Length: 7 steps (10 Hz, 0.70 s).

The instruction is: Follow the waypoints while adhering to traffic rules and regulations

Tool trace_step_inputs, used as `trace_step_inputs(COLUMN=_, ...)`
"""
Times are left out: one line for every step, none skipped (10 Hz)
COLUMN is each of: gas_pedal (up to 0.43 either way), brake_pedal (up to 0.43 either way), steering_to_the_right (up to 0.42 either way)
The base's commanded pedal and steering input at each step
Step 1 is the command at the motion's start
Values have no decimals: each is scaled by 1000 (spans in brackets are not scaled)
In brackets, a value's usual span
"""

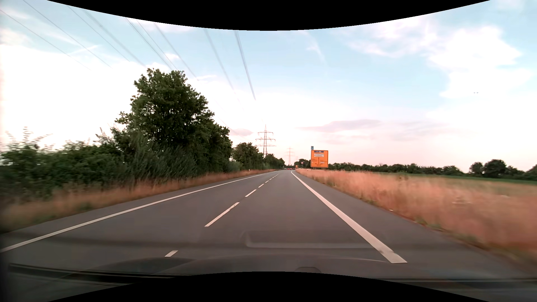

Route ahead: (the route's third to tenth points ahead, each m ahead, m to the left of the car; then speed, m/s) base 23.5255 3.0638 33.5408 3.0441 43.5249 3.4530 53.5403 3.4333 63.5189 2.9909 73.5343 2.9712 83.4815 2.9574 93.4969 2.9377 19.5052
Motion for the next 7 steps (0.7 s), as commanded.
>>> trace_step_inputs(gas_pedal=28, brake_pedal=0, steering_to_the_right=0)
trace_step_inputs(gas_pedal=28, brake_pedal=0, steering_to_the_right=0)
trace_step_inputs(gas_pedal=28, brake_pedal=0, steering_to_the_right=0)
trace_step_inputs(gas_pedal=28, brake_pedal=0, steering_to_the_right=0)
trace_step_inputs(gas_pedal=28, brake_pedal=0, steering_to_the_right=0)
trace_step_inputs(gas_pedal=20, brake_pedal=0, steering_to_the_right=0)
trace_step_inputs(gas_pedal=0, brake_pedal=0, steering_to_the_right=0)
